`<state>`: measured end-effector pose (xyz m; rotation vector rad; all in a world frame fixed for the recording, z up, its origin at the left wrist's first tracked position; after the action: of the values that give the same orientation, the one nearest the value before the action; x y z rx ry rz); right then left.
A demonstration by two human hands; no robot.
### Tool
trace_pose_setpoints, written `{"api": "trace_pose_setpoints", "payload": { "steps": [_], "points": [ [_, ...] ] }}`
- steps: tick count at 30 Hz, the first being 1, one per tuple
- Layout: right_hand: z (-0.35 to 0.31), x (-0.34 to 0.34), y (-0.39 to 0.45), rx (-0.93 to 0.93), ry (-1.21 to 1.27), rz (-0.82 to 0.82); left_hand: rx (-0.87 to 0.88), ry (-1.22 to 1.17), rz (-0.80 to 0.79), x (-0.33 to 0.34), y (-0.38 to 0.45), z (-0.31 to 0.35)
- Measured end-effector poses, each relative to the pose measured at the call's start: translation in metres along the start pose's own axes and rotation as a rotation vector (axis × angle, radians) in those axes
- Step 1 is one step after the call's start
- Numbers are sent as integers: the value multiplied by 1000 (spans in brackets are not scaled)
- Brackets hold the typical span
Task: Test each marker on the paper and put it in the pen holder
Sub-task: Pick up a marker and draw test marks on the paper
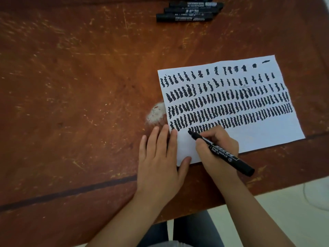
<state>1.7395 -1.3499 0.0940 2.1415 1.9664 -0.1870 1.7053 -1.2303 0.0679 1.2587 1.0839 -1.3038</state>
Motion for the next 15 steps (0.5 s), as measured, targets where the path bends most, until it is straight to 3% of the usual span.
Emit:
{"api": "trace_pose_setpoints", "payload": {
  "steps": [10, 15],
  "points": [
    [5, 0, -2, 2, 26, 49, -8, -18, -35, 0, 1, -1],
    [5, 4, 1, -24, -15, -4, -5, -20, 9, -2, 0, 0]
  ]
}}
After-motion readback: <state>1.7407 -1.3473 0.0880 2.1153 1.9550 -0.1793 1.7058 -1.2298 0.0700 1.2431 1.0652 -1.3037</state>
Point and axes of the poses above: each hand's wrist, its own y-axis towards the middle knuckle, its own x-axis out of the palm, z = x × y, the point moved 6 cm from there along y, towards the middle knuckle, and after that the axes turned 15 degrees about y, right-handed, at the moved point
